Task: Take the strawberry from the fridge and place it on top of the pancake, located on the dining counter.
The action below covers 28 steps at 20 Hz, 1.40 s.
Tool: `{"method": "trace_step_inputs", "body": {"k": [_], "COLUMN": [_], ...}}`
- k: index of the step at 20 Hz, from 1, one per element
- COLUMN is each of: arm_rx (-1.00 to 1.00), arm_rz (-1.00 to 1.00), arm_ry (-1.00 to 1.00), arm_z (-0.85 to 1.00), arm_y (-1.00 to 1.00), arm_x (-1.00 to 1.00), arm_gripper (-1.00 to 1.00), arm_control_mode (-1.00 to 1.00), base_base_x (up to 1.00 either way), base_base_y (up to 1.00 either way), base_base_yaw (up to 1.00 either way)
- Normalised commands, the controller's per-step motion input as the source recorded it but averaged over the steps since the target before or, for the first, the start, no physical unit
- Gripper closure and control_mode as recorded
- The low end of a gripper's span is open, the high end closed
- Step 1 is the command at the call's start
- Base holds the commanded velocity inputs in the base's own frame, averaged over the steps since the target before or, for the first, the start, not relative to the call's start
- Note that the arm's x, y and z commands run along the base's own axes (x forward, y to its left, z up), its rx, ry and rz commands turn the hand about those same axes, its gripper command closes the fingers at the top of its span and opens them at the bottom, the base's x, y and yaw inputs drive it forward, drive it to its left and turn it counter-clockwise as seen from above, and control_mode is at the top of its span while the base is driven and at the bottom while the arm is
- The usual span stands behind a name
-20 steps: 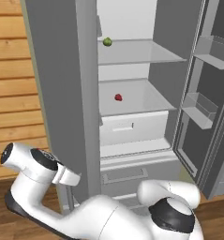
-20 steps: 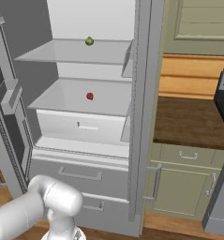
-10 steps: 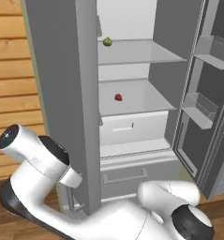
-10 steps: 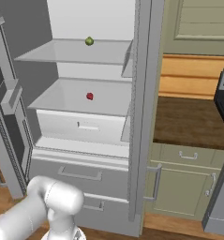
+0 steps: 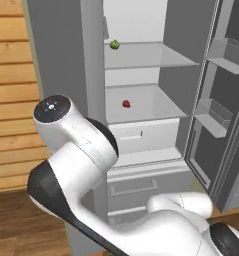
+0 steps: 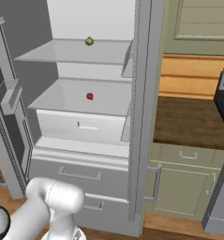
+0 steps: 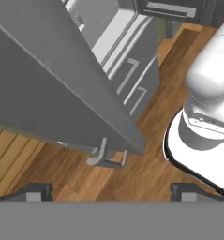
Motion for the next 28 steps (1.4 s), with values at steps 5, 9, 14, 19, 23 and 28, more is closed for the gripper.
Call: {"method": "trace_step_inputs", "body": {"k": [5,9,14,19,23,28], "arm_rx": [0.39,0.47,0.46,0.47,0.32,0.06], "arm_rz": [0.11,0.11,0.06,-0.01,0.0,0.02], "arm_ry": [0.01,0.01,0.0,0.04,0.0,0.0], "arm_z": [0.59,0.5,0.13,0.0,0.0,-0.2], "arm_y": [-0.75,-1.0,-0.99,-0.79,-0.31,0.18], "arm_x": [-0.13,-0.18,-0.07,0.24,0.83,1.0], "arm_gripper": [-1.0,-1.0,-1.0,-1.0,-1.0,-1.0], "arm_control_mode": [-1.0,-1.0,-1.0,-1.0,-1.0,-1.0], "base_base_x": [0.0,0.0,0.0,0.0,0.0,0.0], "base_base_y": [0.0,0.0,0.0,0.0,0.0,0.0], "base_base_yaw": [0.0,0.0,0.0,0.0,0.0,0.0]}}
